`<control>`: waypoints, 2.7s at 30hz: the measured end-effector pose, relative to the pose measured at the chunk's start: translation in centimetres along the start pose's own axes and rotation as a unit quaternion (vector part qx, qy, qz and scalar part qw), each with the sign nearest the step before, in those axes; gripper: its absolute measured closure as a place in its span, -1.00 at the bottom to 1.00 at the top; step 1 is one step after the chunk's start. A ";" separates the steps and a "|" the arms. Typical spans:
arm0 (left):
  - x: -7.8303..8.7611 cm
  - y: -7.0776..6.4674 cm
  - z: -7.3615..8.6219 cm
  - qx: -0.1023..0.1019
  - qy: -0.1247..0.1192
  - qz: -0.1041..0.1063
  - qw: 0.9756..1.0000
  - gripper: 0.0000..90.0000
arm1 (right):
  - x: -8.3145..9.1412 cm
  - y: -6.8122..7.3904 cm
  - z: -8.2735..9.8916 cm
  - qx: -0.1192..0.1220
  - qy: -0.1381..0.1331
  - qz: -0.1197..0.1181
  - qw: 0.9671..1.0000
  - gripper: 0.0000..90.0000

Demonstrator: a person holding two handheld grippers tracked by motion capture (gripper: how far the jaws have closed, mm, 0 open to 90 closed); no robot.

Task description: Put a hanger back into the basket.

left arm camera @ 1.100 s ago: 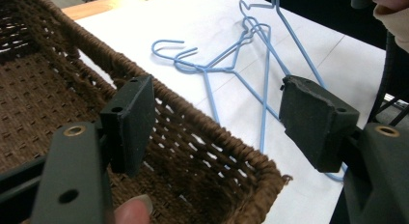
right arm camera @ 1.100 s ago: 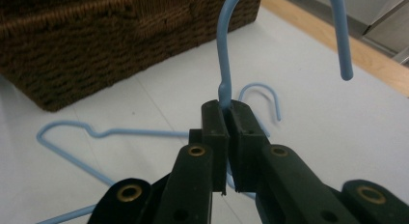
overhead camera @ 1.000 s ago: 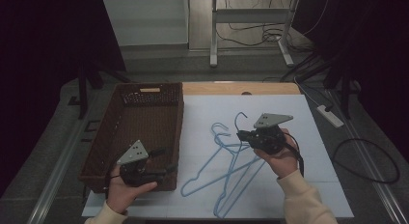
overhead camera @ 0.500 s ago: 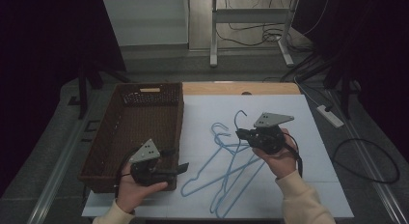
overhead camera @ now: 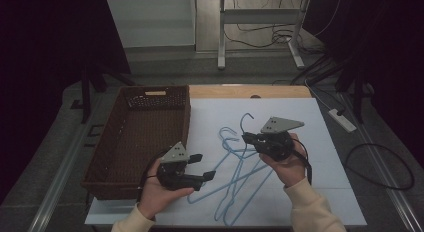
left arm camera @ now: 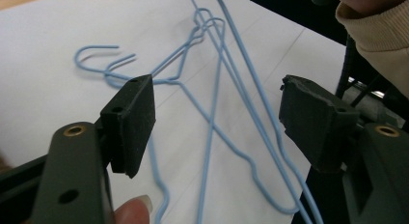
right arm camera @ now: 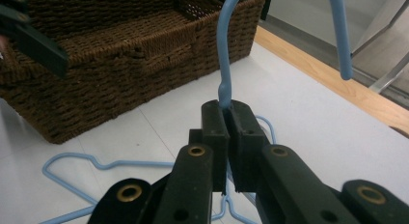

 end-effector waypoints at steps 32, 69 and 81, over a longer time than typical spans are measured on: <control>-5.9 0.3 -1.1 0.048 0.043 0.046 0.997 0.85 | 1.3 1.9 -1.2 0.008 -0.032 -0.010 0.999 0.92; -0.3 0.3 -2.7 0.048 -0.066 0.044 0.996 0.93 | 4.4 -2.0 7.1 -0.082 -0.050 0.018 0.995 -0.31; 4.0 0.2 -3.8 0.025 -0.117 0.031 0.992 0.93 | 3.5 -2.6 10.3 -0.080 -0.003 0.032 0.996 -0.36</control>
Point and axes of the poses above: each handheld gripper's, and its own axes: x roughly backward along the jaws, z roughly out of its underside, y roughly to its left, the point moved 3 cm from there along -x, roughly forward along the jaws, and after that the axes turned 14 degrees about z, right-handed, at the moved point
